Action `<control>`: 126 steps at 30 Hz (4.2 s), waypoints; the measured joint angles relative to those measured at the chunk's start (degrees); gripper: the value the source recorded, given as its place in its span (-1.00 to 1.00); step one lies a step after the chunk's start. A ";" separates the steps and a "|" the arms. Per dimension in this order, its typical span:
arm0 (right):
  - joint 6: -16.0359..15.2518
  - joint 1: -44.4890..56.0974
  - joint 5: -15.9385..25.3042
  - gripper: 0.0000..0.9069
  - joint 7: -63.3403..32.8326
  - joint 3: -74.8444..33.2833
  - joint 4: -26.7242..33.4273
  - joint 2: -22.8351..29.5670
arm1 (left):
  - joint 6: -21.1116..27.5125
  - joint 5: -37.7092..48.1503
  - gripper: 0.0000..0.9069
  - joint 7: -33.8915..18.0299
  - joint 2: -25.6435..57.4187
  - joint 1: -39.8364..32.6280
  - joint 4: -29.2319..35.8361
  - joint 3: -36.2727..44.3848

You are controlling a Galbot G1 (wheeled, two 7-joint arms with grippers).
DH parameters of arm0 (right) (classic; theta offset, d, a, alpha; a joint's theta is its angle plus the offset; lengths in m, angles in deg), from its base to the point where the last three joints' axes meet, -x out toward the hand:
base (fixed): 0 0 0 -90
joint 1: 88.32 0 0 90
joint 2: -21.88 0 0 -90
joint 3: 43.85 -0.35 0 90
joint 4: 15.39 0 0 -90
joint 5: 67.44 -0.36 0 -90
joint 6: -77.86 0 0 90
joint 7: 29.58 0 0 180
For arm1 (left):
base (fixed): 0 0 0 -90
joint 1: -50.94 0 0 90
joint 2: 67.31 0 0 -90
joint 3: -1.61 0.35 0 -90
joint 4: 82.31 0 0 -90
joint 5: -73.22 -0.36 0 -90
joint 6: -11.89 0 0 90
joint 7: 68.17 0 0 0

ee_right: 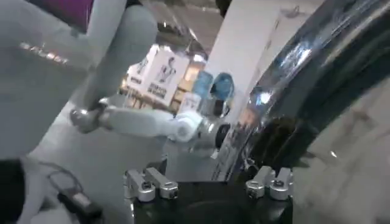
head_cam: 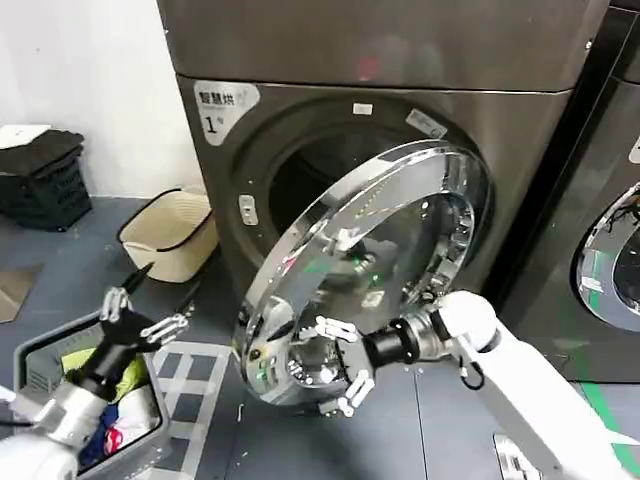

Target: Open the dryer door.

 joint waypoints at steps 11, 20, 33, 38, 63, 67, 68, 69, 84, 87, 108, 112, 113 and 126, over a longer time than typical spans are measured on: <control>-0.18 15.21 -0.39 1.00 -2.72 -16.58 -4.76 -5.67 | -1.41 2.69 1.00 2.56 4.79 -5.11 -3.70 5.87; 3.76 37.93 0.58 1.00 -10.99 -39.99 -12.80 -3.68 | -2.45 2.86 1.00 3.45 8.97 -10.66 -6.66 13.86; 13.36 65.59 11.47 1.00 -30.56 -70.12 -18.21 10.05 | -3.82 2.37 1.00 3.44 10.32 -19.64 -9.06 29.35; 11.66 70.00 17.88 1.00 -43.05 -79.01 -17.22 15.85 | -4.13 2.58 1.00 3.39 10.51 -22.70 -10.17 33.81; -17.07 66.58 25.29 1.00 -79.88 -112.64 -8.18 33.79 | -2.77 2.62 1.00 2.95 1.71 -44.41 -21.57 60.77; -18.26 66.78 25.41 1.00 -81.60 -116.66 -5.50 33.29 | -2.33 2.62 1.00 2.81 -0.60 -47.68 -23.97 65.37; -18.33 66.94 25.47 1.00 -81.71 -117.77 -4.88 33.16 | -2.20 2.61 1.00 2.78 -1.25 -48.43 -24.59 66.54; -18.34 67.07 25.56 1.00 -81.81 -118.69 -4.36 33.05 | -2.14 2.62 1.00 2.73 -1.89 -49.28 -25.26 67.62; -17.93 67.16 26.66 1.00 -82.49 -127.47 -1.86 33.19 | -1.47 2.74 1.00 2.64 -13.16 -61.23 -36.33 80.62; -17.89 66.99 26.71 1.00 -82.46 -127.78 -2.32 33.56 | -1.40 2.82 1.00 2.64 -15.87 -63.25 -39.00 81.90; -15.63 68.24 31.32 1.00 -87.47 -131.20 3.22 31.95 | -2.03 2.81 1.00 2.98 -24.96 -69.89 -50.69 84.84; -15.00 68.29 31.31 1.00 -87.55 -131.37 4.37 31.81 | -2.04 2.52 1.00 2.98 -25.53 -69.96 -51.31 85.02; -14.89 68.30 31.31 1.00 -87.55 -131.37 4.55 31.73 | -2.04 2.38 1.00 2.98 -25.64 -70.00 -51.42 85.02; -15.54 67.06 31.26 1.00 -87.77 -130.10 5.20 29.60 | 1.54 1.30 1.00 2.70 -19.67 -65.95 -42.55 83.49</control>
